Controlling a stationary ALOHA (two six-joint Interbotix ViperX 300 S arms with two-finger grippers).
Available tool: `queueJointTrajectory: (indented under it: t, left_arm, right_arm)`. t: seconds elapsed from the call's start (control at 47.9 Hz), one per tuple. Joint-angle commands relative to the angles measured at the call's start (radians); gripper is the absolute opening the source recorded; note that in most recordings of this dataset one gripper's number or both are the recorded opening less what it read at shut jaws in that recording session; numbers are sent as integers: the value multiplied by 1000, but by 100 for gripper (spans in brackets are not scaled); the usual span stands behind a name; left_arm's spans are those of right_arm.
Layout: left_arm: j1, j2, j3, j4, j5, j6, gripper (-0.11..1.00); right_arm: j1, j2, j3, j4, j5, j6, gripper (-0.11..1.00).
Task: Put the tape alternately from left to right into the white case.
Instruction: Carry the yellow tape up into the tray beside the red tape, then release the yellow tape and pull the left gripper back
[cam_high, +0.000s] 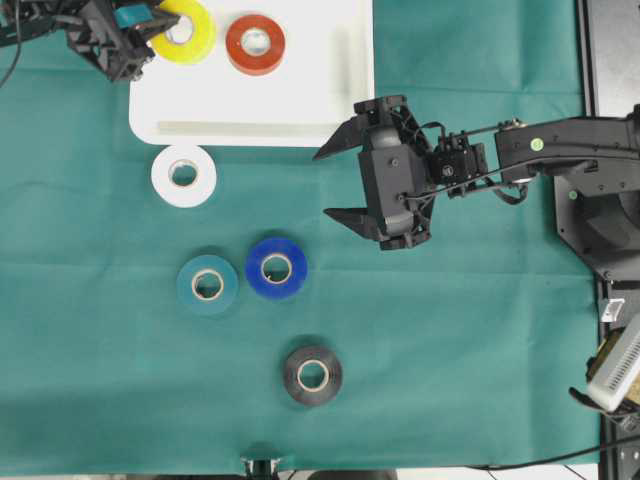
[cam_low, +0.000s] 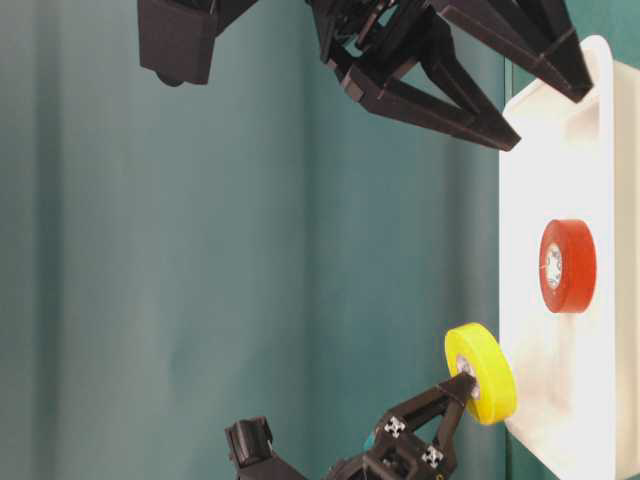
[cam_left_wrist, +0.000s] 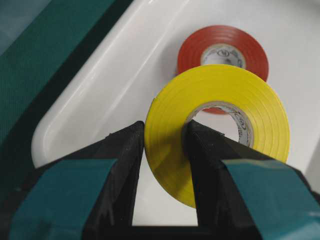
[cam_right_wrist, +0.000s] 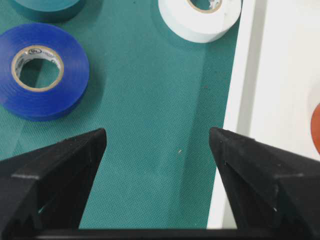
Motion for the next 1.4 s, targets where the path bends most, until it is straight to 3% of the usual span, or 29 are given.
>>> queueJointTrajectory:
  t: [0.0, 0.104, 0.271, 0.375, 0.814, 1.377]
  left_arm:
    - [6, -6, -29, 2, -11, 0, 25]
    - [6, -6, -29, 2, -9, 2, 31]
    - [6, -15, -17, 2, -8, 23, 79]
    - [6, -23, -9, 2, -6, 49, 96]
    - [-43, -71, -5, 2, -5, 57, 96]
    - [-308, -137, 34, 2, -5, 57, 96]
  right_arm:
    - [3, -23, -9, 0, -8, 2, 84]
    - [3, -23, -9, 0, -8, 2, 84]
    - [3, -23, -9, 0, -12, 2, 84]
    - [3, -23, -9, 0, -17, 2, 84]
    - [3, -23, -6, 0, -17, 2, 84]
    - [3, -23, -6, 0, -17, 2, 84]
